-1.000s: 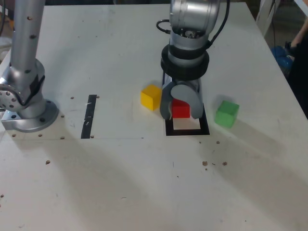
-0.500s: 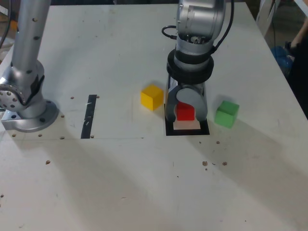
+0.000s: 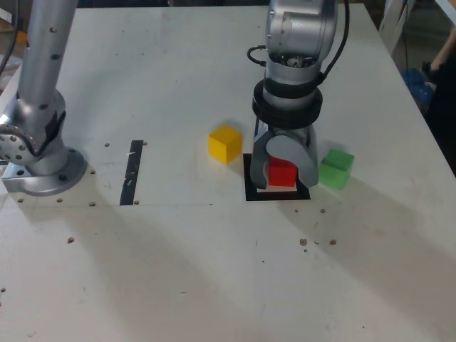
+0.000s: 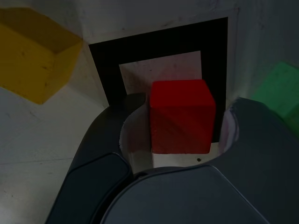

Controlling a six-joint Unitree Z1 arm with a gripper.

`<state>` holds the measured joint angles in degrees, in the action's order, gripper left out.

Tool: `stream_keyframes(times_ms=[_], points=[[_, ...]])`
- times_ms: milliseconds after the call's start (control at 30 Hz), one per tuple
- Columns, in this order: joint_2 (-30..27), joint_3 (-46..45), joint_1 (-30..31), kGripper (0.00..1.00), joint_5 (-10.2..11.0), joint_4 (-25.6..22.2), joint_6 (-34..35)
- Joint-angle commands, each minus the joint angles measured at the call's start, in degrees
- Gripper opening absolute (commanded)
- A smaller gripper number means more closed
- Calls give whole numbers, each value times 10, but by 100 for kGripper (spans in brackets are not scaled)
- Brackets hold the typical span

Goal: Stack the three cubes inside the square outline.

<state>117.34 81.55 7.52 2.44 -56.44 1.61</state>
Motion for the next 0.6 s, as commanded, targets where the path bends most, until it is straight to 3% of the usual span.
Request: stream_keyframes(times_ms=[0,200,433,567], points=[[-6,-5,0,96,-4,0,2],[-31,-6,0,99,13,-11,15],[-71,32,5,99,79,-51,8],[-83,53,7,99,105,-85,-26]])
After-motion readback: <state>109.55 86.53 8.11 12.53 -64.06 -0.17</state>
